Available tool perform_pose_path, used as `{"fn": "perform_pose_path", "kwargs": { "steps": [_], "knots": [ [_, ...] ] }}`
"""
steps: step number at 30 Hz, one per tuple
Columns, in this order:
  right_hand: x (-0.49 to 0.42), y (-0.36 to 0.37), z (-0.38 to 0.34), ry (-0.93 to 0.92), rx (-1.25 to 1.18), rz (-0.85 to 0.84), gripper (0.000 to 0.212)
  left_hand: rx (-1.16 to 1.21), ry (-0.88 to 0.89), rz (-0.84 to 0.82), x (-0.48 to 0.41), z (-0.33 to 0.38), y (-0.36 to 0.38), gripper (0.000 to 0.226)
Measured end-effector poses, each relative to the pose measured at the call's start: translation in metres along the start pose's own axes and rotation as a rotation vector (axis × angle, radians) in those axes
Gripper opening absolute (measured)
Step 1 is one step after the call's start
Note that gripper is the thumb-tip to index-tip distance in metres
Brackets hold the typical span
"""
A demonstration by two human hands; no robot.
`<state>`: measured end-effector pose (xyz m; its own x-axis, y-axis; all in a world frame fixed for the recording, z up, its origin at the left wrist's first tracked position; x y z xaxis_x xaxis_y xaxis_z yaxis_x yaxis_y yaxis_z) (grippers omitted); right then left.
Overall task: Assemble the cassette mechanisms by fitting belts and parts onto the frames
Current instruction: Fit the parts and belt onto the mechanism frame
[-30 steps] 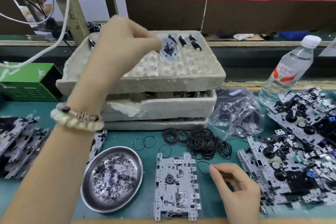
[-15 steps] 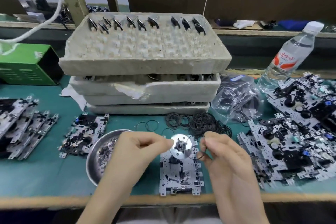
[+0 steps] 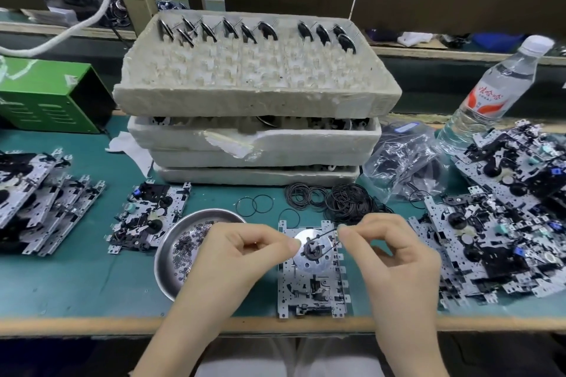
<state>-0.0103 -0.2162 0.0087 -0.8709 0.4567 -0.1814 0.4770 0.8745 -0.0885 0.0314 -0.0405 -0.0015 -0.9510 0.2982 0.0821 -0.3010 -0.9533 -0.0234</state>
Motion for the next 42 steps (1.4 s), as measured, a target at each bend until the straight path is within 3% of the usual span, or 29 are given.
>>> {"fn": "perform_pose_path", "kwargs": {
  "steps": [3,7,9,12,13,15,17,20,25,34,38,42],
  "knots": [
    [-0.008,-0.006,0.003,0.239,-0.133,-0.179,0.012,0.009,0.048,-0.051,-0.002,-0.003,-0.001,0.035],
    [-0.018,-0.014,0.007,0.688,-0.555,-0.636,0.006,-0.189,0.294,-0.015,-0.001,-0.008,0.0,0.018],
    [-0.02,-0.017,0.008,0.702,-0.569,-0.759,0.011,-0.421,0.539,0.063,0.001,-0.009,0.004,0.009],
    [-0.025,-0.019,0.013,0.58,-0.209,-0.8,0.02,-0.657,0.814,0.076,0.007,-0.016,0.012,0.006],
    [-0.028,-0.02,0.015,0.524,-0.089,-0.803,0.023,-0.751,0.898,0.079,0.008,-0.018,0.014,0.015],
    [-0.032,-0.024,0.021,0.462,-0.006,-0.81,0.027,-0.927,1.021,0.065,0.006,-0.023,0.018,0.029],
    [-0.036,-0.028,0.031,0.441,-0.036,-0.807,0.026,-1.051,1.076,0.032,0.002,-0.024,0.021,0.019],
    [-0.041,-0.028,0.047,0.406,-0.023,-0.764,0.03,-1.176,1.068,-0.023,-0.005,-0.028,0.022,0.007],
    [-0.042,-0.026,0.062,0.349,-0.027,-0.69,0.027,-1.272,0.937,-0.051,-0.012,-0.031,0.024,0.01],
    [-0.04,-0.029,0.062,0.244,-0.011,-0.684,0.034,-1.249,1.024,-0.023,-0.014,-0.033,0.021,0.011],
    [-0.032,-0.035,0.054,0.083,0.069,-0.672,0.035,-1.014,0.86,-0.101,-0.023,-0.03,0.013,0.052],
    [-0.016,-0.038,0.053,-0.16,0.297,-0.57,0.034,-1.065,0.601,-0.188,-0.032,-0.027,0.009,0.068]
  ]
}}
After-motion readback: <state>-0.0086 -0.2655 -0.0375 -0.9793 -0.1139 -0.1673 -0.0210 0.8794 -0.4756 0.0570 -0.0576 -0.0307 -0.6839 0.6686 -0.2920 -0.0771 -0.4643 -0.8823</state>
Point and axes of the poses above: each hand's wrist, its own x-axis away from the middle knuckle, its own y-axis out of the palm, z = x × y, the point moved 2 cm from there along -x, towards the middle knuckle, and after that the axes turned 1 degree about -z, right-handed, at the moved point
